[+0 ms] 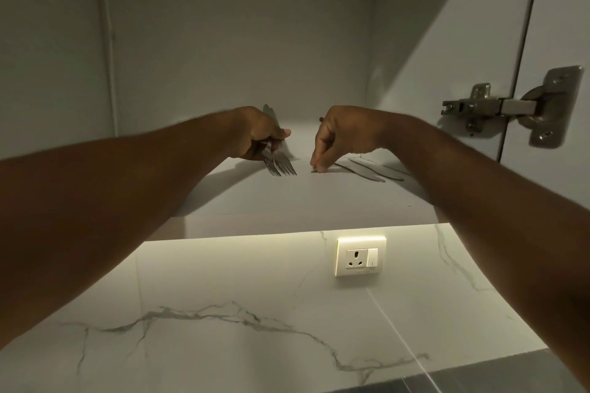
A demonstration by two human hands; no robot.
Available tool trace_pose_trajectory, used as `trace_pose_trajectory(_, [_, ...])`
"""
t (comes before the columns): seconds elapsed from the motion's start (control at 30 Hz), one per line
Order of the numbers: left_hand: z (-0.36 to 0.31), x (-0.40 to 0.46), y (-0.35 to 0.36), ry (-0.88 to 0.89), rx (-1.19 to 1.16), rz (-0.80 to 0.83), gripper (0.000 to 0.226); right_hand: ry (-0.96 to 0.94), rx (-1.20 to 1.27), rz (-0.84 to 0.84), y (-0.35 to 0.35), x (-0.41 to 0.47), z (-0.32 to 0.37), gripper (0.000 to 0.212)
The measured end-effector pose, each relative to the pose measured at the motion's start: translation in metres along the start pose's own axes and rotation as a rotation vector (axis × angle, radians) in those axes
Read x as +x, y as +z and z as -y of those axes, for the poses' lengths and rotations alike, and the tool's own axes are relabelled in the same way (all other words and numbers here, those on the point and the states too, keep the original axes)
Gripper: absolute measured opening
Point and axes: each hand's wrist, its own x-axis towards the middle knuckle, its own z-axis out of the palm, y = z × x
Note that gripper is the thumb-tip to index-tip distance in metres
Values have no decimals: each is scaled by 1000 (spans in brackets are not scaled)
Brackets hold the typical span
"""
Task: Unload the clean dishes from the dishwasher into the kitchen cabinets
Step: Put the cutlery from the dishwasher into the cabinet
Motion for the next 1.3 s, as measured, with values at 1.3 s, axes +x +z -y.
trace_pose_trajectory(1.3, [-6, -5, 3, 91, -77, 75, 21, 143, 450, -331, 5, 56, 3, 27])
